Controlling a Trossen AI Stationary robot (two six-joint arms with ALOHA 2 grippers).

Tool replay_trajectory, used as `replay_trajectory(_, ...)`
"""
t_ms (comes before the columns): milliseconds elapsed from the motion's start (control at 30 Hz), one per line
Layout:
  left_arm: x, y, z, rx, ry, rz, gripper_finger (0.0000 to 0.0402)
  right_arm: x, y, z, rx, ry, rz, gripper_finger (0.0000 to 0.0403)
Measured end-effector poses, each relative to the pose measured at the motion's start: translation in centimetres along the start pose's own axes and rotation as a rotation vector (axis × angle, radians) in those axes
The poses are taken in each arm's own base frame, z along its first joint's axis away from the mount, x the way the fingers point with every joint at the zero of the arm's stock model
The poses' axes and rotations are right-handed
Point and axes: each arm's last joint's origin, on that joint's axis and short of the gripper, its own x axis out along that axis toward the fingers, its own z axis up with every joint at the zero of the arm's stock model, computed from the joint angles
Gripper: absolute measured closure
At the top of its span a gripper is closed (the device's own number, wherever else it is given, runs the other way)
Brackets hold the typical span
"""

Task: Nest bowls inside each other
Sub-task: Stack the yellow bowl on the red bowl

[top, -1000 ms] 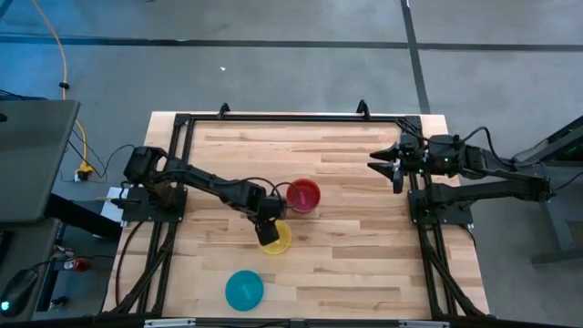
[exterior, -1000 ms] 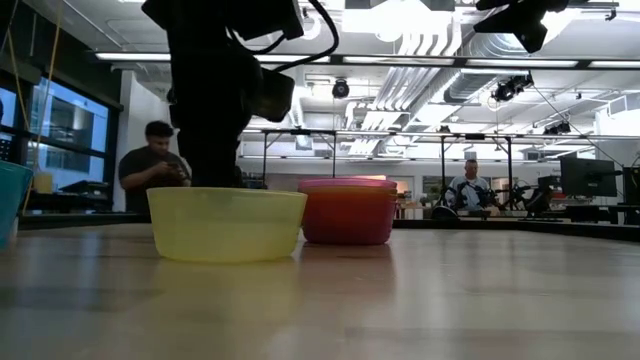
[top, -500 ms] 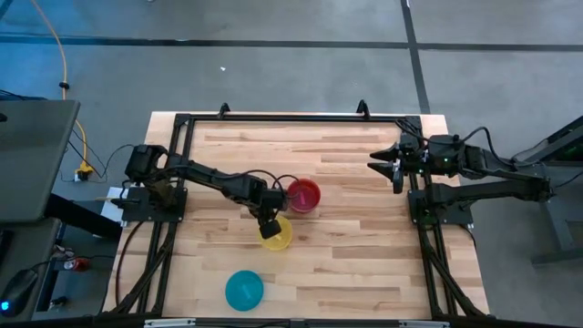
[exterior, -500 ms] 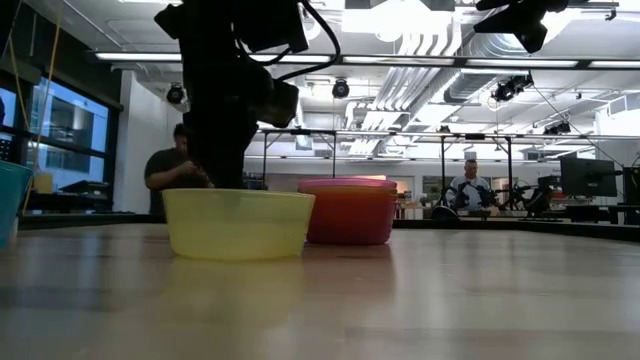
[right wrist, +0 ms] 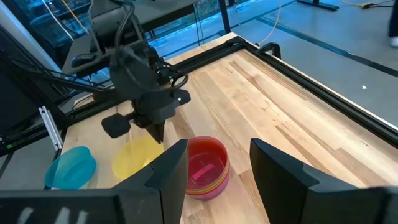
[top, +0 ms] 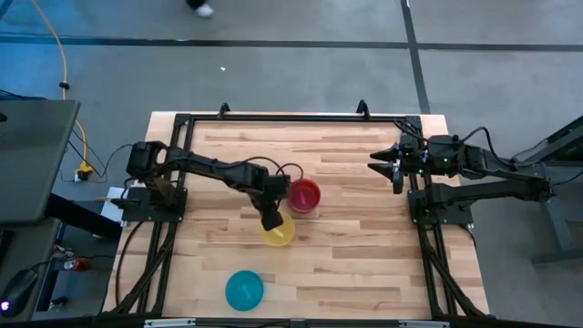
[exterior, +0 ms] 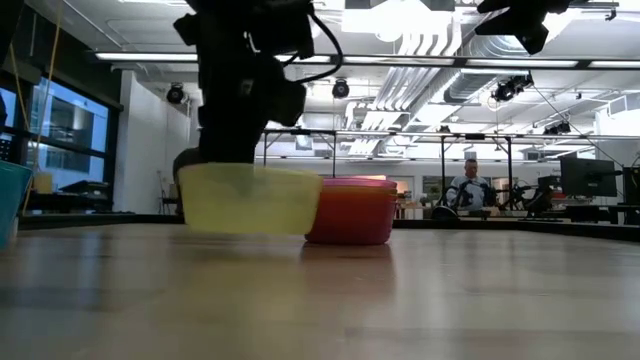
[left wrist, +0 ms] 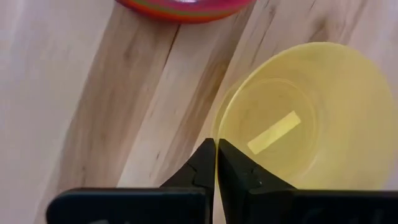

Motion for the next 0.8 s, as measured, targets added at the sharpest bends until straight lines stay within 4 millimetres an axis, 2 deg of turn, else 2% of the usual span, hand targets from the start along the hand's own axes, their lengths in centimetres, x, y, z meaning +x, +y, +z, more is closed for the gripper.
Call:
replay_trajectory(200, -2.8, 0.2, 1.8, 0.033, -0.004, -0.006, 0.0401, 0.0, 0.0, 0.0, -0.004, 0.001, 0.000, 0.0238)
replay_trajectory(367, -5.3, 0.8, 3.9, 0.040, -0.086, -0.008, 0.0401, 0.0, 0.0, 0.0, -0.008, 0.002, -0.001, 0.0238)
replay_trajectory(600, -7.8, 3.8, 6.7, -0.041, -0.244, 0.028, 0.0401, 0.0, 0.0, 0.0, -0.012, -0.002, -0.012, 0.0238)
replay_trajectory(800, -8.7, 5.9, 7.9, -0.100, -0.319, 0.036, 0.0402, 0.0, 0.0, 0.0, -0.010, -0.002, -0.014, 0.0238)
